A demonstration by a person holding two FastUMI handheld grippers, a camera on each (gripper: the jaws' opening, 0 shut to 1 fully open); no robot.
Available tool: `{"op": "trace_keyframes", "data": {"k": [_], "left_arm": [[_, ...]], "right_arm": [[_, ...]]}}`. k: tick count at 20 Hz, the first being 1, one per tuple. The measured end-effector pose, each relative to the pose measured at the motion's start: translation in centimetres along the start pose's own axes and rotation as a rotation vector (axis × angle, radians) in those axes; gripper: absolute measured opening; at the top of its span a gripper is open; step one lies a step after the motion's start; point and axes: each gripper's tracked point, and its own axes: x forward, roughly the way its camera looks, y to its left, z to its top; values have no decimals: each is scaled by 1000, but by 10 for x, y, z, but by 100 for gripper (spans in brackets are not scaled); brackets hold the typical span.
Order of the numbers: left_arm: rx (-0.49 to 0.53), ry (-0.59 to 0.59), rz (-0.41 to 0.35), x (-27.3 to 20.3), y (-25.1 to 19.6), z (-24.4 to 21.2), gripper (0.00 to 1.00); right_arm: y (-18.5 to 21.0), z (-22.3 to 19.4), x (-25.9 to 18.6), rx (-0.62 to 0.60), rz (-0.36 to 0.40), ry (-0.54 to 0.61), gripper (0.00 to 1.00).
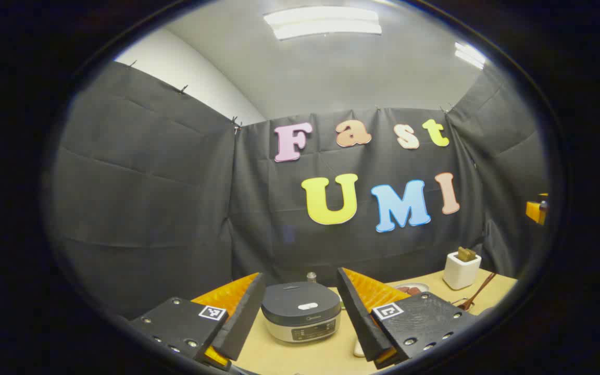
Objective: Close the left gripper, press the button to open the rice cooker; take a wooden spoon from the chopstick holder with the right hand, scoop a spoonful of rice and pour it into the rice cooker, then put the wooden spoon back into the chopstick holder.
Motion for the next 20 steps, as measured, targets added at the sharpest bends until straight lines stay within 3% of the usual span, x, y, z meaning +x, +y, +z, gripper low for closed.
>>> {"op": "trace_keyframes", "data": {"k": [20], "left_arm": [[-4, 15, 5, 0, -20, 3, 86]], "right_arm": [[-18, -16, 21, 22, 44, 13, 98]]}}
